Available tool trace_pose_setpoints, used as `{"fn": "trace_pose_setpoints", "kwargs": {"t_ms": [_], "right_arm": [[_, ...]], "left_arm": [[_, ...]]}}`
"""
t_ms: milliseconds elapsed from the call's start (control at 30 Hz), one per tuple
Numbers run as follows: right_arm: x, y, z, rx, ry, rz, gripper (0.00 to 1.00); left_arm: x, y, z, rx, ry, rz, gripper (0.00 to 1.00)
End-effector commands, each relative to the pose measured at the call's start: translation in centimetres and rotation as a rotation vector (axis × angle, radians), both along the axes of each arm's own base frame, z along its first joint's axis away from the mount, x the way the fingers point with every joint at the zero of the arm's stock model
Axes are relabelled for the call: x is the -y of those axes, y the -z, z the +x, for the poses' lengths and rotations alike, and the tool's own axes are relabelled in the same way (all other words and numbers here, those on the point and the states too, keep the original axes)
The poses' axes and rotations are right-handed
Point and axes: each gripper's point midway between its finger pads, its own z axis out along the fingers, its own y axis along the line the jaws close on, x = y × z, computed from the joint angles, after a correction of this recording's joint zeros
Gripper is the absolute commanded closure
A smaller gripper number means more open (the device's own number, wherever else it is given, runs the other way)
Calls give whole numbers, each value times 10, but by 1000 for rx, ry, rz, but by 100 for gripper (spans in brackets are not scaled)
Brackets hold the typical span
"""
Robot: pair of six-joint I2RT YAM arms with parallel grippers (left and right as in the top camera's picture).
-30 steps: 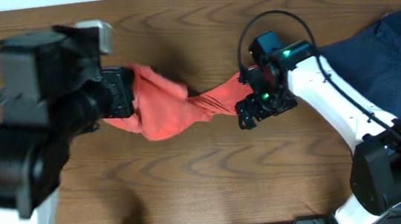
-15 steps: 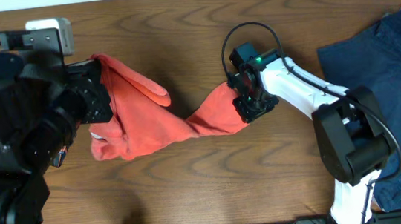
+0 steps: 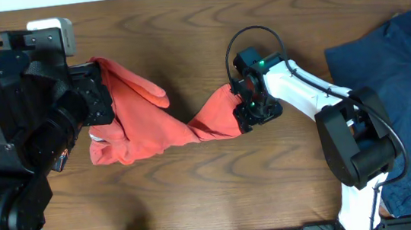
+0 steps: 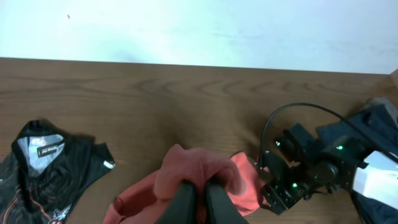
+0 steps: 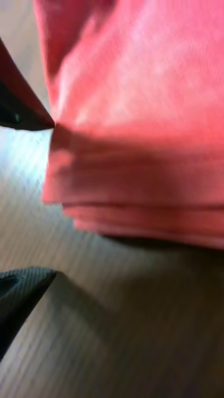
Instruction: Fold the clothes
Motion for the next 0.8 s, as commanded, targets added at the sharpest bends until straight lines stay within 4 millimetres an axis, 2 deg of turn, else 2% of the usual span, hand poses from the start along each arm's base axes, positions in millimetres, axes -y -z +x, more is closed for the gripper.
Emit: {"fn": "trace_pose_setpoints", "kwargs": {"t_ms": [0,100,233,400,500,600,667,767], "right_arm": [[-21,-3,-12,-53,-12,97,46],[-31,-4,-11,-48,-20,132,73],[-37,-4,-12,-37,-35,138,99],[-35,-10,-14,-67,12,142,99],[-39,-44,-6,-84,55,241,99],[-27,-97,45,53,159,328,99],[-7,-136,92,191,278,374,99],[31,-180,149,348,458,438,99]], "left_arm": [[-3,-4,1,17,-4,23,94],[-3,-3,1,16,-4,23,94],[-3,-3,1,14,-4,24,94],[-4,-1,0,6,-7,27,94],[-6,1,-1,-5,-16,36,94],[-8,3,1,-12,-29,46,94],[-8,5,1,-17,-28,47,94],[-8,8,1,-35,-28,51,94]]}}
